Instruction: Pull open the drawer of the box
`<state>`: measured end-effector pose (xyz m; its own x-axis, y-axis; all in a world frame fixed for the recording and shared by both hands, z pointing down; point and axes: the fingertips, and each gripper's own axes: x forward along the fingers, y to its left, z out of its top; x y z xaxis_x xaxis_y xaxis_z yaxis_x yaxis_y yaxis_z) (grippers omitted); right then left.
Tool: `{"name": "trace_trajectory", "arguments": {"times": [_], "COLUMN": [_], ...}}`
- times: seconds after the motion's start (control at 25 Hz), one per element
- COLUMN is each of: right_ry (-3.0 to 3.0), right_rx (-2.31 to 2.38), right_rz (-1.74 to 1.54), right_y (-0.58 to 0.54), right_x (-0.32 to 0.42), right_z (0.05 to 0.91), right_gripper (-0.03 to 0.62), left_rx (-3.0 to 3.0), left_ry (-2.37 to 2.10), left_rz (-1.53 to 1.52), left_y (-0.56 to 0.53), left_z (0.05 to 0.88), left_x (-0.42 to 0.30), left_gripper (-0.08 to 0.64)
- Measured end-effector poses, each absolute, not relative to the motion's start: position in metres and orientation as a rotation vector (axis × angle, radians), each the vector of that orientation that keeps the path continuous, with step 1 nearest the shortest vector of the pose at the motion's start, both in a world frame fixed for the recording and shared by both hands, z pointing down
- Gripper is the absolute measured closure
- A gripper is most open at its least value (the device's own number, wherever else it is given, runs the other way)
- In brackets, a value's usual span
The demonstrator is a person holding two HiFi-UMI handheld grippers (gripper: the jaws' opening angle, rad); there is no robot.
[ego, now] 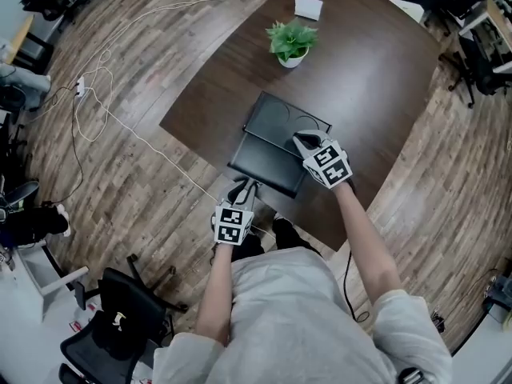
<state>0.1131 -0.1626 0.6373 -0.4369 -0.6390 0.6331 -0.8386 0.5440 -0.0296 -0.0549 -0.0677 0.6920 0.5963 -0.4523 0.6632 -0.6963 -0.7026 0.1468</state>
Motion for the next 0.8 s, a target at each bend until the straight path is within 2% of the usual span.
{"name": "trace_trajectory", "arguments": {"times": [0.8], "right_ry": [-2.128], "right_rx": [1.861], "right_rz": [0.742], "right_y": [-0.067], "right_x": [0.072], "right_z": [0.603], "right_gripper": [0.594], "left_rx": [2.619], "left_ry": [-0.742], "left_rz": [0.745], "left_y": [-0.093], "left_z": [0.633], "left_x": [-0.038], "left_gripper": [0.426]}}
